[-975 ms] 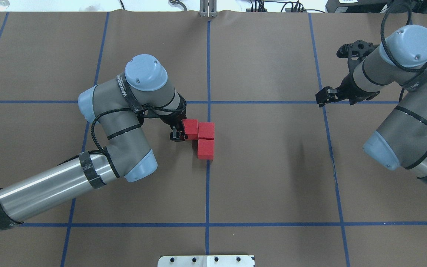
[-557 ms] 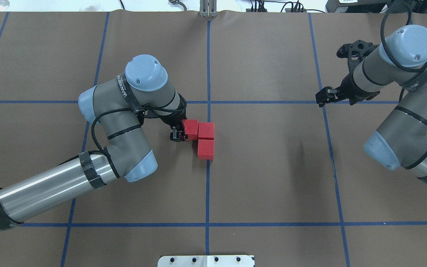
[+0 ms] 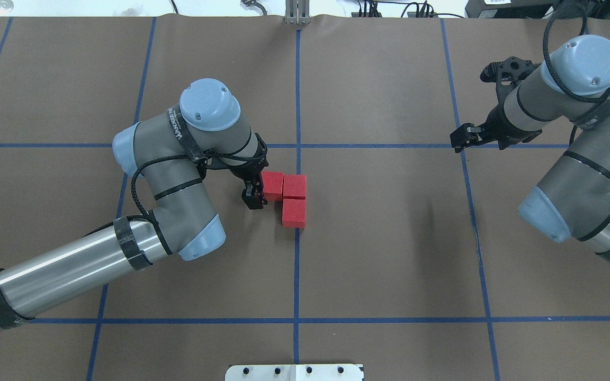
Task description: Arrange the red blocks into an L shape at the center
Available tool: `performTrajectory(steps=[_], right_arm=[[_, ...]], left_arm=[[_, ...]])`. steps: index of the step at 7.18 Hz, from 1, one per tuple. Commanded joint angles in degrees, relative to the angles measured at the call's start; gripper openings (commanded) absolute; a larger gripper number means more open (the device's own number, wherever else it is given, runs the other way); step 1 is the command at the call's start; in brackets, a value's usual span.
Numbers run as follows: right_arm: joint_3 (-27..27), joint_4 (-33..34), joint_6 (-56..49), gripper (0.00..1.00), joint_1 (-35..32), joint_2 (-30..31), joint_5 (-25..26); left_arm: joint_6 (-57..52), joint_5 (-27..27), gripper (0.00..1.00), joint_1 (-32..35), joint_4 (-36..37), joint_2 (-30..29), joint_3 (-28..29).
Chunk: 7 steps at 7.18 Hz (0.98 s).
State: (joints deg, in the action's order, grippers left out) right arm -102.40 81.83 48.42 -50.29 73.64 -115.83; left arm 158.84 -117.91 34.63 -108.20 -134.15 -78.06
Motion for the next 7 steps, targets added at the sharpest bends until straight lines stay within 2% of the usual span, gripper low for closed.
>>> performTrajectory(steps=[1,2,4,5,7], right_arm=[[0.0,0.0,0.0,1.0,0.0,0.0,0.0],[0.0,0.0,-0.1,1.0,-0.2,0.0,0.0],[0.0,0.1,-0.8,1.0,-2.3,0.0,-0.4],[0.3,0.2,-1.0,1.0,-4.0,0.2,-1.9],[0.7,0.2,-4.8,1.0,-8.8,1.5,-6.8]], left_arm=[[0.0,-0.2,1.0,0.1,0.0,0.0,-0.3],[-0.2,-0.6,1.0,0.4,0.0,0.3,-1.6],[-3.1,-1.2,1.0,1.7,3.0,4.2,-10.1],[-10.0,-1.2,1.0,2.6,5.3,9.6,-17.0],[-28.8,-1.1,1.0,3.3,5.6,25.1,-30.4]])
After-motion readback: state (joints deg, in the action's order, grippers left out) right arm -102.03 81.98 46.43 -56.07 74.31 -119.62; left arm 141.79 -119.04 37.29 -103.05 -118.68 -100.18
